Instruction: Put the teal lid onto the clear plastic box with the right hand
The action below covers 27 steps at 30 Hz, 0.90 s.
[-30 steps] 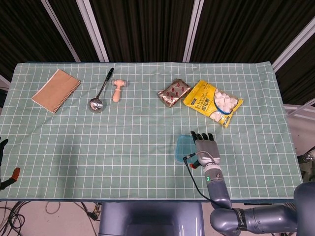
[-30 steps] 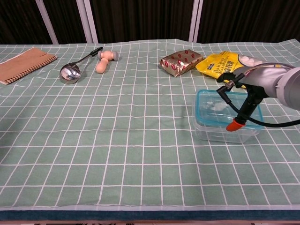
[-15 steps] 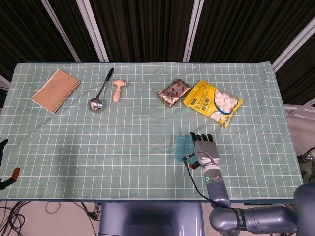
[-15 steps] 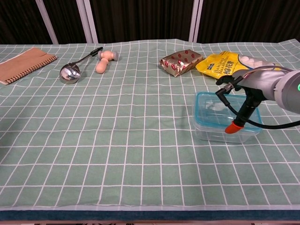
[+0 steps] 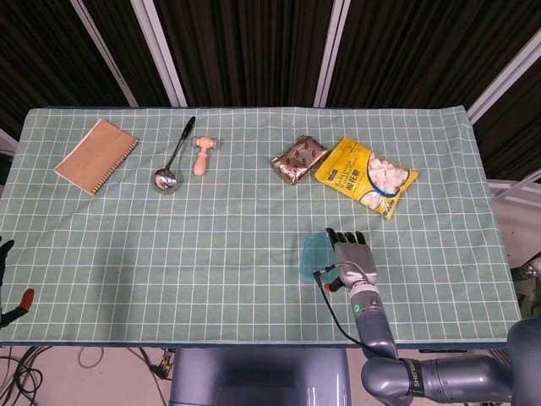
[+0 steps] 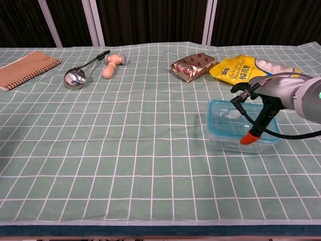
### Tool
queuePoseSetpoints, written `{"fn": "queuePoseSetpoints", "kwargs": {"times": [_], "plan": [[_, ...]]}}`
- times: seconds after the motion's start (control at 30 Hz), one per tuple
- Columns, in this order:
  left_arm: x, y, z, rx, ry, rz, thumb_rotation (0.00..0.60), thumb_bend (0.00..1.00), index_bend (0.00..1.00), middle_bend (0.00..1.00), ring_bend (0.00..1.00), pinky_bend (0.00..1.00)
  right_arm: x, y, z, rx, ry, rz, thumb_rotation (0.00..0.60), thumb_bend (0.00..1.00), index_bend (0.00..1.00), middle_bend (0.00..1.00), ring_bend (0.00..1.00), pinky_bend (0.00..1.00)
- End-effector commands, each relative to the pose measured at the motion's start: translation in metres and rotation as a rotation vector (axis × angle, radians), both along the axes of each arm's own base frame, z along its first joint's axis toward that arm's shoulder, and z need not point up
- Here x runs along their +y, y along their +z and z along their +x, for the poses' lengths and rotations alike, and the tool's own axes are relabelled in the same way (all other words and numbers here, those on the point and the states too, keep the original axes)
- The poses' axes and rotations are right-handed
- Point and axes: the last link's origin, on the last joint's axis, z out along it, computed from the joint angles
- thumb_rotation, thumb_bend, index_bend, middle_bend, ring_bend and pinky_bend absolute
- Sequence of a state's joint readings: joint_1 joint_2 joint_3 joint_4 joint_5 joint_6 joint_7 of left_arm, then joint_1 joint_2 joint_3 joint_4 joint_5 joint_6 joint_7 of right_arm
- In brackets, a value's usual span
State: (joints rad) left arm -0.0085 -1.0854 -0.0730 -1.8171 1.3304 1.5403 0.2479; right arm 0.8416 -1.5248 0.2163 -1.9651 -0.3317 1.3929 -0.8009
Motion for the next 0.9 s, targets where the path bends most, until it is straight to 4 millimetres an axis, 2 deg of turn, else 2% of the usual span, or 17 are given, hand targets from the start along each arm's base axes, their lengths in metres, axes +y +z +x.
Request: {"fn": "queuePoseSetpoints", "kwargs": {"times": [0.03, 0.9], "plan": [[0.0001, 0.0001, 0.0000, -0.001, 0.001, 0.001, 0.600, 0.32, 0.08, 0.00, 0.00, 0.00, -0.0001, -0.0001, -0.0009, 0.001, -0.002, 0.001, 0.600, 0.21, 0.00, 0.50, 0.11, 0.00], [0.0002, 0.0000, -0.0005, 0.004, 0.006, 0.001, 0.600, 0.32, 0.08, 0.00, 0.00, 0.00, -0.0037, -0.0049, -0.0007, 0.004, -0.001, 0.008, 0.600, 0.21, 0.00, 0.50, 0.12, 0.00]]}}
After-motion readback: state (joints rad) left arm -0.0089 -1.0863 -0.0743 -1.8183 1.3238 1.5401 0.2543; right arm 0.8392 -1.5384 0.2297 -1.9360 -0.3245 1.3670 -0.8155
